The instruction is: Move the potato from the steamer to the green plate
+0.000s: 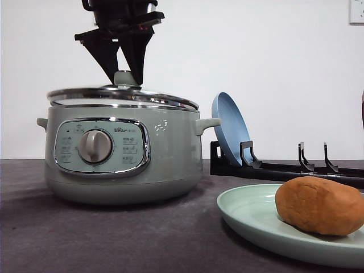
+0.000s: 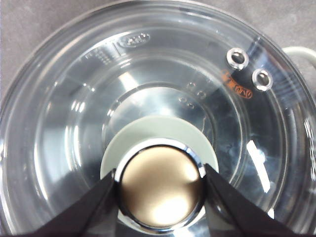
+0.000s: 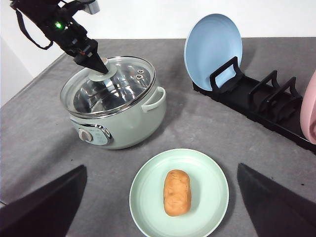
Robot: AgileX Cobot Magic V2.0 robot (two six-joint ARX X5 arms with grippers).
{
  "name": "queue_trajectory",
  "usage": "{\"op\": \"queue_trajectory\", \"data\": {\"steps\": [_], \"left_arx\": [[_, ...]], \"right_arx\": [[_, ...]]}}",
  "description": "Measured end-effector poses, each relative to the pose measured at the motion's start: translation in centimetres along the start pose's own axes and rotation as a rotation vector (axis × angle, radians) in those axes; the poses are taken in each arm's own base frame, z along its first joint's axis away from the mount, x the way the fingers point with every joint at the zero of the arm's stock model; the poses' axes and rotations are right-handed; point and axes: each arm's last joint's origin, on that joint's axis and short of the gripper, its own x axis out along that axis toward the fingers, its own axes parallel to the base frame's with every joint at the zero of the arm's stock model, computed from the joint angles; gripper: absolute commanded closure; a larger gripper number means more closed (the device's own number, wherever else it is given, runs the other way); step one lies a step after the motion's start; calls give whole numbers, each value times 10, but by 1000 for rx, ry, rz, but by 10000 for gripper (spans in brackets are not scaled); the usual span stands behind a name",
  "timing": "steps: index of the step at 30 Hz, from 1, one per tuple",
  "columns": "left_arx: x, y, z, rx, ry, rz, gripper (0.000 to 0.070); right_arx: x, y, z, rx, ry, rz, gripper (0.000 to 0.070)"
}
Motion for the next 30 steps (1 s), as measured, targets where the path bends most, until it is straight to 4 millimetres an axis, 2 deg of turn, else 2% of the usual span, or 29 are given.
{"op": "queue_trajectory", "data": {"steps": [30], "left_arx": [[5,-8,0,32,-13,10,700]], "right_arx": [[0,0,0,0,-1,-4,87]]}}
